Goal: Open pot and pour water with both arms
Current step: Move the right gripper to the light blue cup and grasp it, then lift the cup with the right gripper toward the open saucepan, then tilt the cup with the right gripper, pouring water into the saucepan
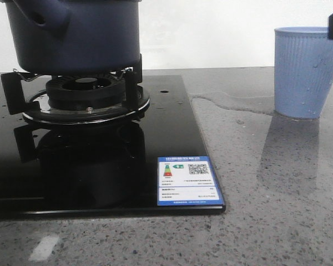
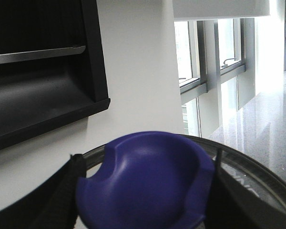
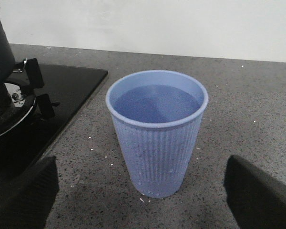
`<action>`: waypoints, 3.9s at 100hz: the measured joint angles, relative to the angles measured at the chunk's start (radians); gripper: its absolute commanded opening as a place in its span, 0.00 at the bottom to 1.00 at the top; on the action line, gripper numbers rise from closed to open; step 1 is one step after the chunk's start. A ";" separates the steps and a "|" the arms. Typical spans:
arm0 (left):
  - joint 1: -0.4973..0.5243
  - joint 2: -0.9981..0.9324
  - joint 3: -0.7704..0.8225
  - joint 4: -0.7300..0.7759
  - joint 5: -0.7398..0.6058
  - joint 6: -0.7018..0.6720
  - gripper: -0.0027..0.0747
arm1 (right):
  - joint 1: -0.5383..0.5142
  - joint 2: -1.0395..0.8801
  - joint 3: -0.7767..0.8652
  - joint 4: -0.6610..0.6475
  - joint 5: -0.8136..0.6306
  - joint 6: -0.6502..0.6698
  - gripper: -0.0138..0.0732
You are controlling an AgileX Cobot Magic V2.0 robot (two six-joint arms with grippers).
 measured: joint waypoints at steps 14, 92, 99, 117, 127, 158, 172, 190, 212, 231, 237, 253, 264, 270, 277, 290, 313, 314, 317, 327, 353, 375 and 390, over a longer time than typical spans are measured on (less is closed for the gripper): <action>0.000 0.000 0.000 0.000 0.015 0.000 0.41 | 0.030 0.085 0.000 0.008 -0.144 0.024 0.90; 0.000 0.000 0.000 0.000 0.019 0.000 0.41 | 0.042 0.346 -0.061 -0.120 -0.292 0.231 0.90; 0.000 0.000 0.000 0.000 0.019 0.000 0.41 | 0.042 0.372 -0.061 -0.161 -0.320 0.267 0.90; 0.000 0.000 0.000 0.000 0.019 0.000 0.41 | 0.042 0.442 -0.064 -0.225 -0.403 0.361 0.90; 0.000 0.000 0.000 0.000 0.021 0.000 0.41 | 0.042 0.481 -0.066 -0.228 -0.448 0.390 0.90; 0.000 0.000 0.000 0.000 0.044 0.000 0.41 | 0.042 0.615 -0.136 -0.236 -0.490 0.403 0.89; 0.000 0.000 0.000 0.000 0.044 0.000 0.41 | 0.042 0.654 -0.158 -0.236 -0.495 0.403 0.74; 0.000 0.000 0.000 0.000 0.045 0.000 0.41 | 0.042 0.664 -0.162 -0.238 -0.508 0.403 0.41; 0.000 0.000 0.000 0.000 0.046 0.000 0.41 | 0.042 0.650 -0.162 -0.303 -0.510 0.403 0.34; 0.000 -0.002 0.000 0.000 0.046 0.000 0.41 | 0.043 0.562 -0.243 -0.459 -0.439 0.402 0.34; 0.000 -0.002 0.000 0.000 0.046 0.000 0.41 | 0.043 0.543 -0.299 -0.495 -0.408 0.402 0.34; 0.000 -0.002 0.000 0.000 0.046 0.000 0.41 | 0.079 0.530 -0.474 -0.560 -0.265 0.402 0.34; 0.000 -0.002 0.000 -0.008 0.046 0.000 0.41 | 0.119 0.539 -0.597 -0.599 -0.155 0.402 0.34; 0.000 -0.002 0.000 -0.022 0.046 0.000 0.41 | 0.144 0.554 -0.655 -0.618 -0.106 0.402 0.34; 0.000 -0.004 0.000 -0.040 0.046 0.000 0.41 | 0.168 0.580 -0.725 -0.637 -0.046 0.402 0.34; 0.000 -0.004 0.000 -0.054 0.044 0.000 0.41 | 0.199 0.644 -0.855 -0.665 0.087 0.402 0.34; 0.000 -0.026 0.000 -0.065 0.043 0.000 0.41 | 0.221 0.758 -1.045 -0.730 0.269 0.402 0.34; 0.000 -0.027 0.000 -0.065 0.043 0.000 0.41 | 0.222 0.761 -1.050 -0.736 0.276 0.402 0.34; 0.000 -0.029 0.000 -0.065 0.043 0.000 0.41 | 0.226 0.773 -1.068 -0.747 0.292 0.402 0.34; 0.000 -0.035 0.000 -0.066 0.040 0.000 0.41 | 0.237 0.802 -1.127 -0.790 0.328 0.402 0.34; 0.000 -0.047 0.000 -0.076 0.039 0.000 0.41 | 0.273 0.854 -1.161 -0.989 0.367 0.395 0.34; 0.000 -0.047 0.000 -0.078 0.039 0.000 0.41 | 0.298 0.895 -1.161 -1.149 0.383 0.395 0.34; 0.000 -0.049 0.000 -0.079 0.039 0.000 0.41 | 0.301 0.907 -1.161 -1.228 0.382 0.395 0.34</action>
